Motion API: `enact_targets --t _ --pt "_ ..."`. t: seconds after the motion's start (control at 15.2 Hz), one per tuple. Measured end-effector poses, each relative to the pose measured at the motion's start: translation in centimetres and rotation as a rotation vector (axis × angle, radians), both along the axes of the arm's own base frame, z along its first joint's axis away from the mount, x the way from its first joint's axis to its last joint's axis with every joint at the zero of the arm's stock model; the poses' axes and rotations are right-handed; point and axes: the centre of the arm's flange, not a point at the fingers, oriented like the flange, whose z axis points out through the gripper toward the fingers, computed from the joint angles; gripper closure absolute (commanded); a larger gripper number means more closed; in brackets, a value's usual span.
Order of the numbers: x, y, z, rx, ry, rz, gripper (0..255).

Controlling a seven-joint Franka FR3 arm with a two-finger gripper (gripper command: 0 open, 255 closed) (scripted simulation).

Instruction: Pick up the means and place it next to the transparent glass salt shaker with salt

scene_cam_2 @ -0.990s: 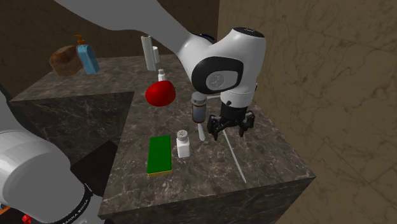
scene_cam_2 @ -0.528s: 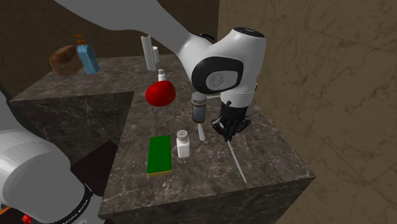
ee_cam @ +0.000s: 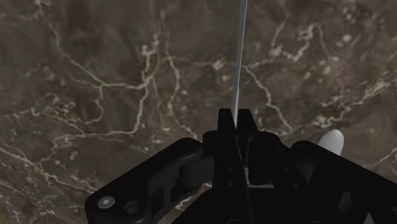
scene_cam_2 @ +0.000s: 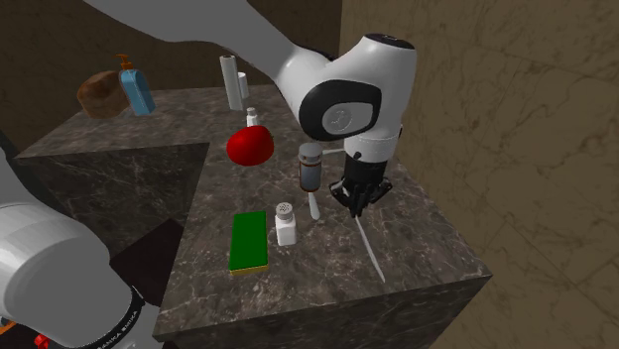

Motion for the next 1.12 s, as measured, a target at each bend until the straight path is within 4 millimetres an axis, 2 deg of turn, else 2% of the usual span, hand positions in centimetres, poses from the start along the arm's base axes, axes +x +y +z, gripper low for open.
enact_targets --t 1.12 --pt "0.1 0.1 8.9 0.000 0.000 0.000 255"
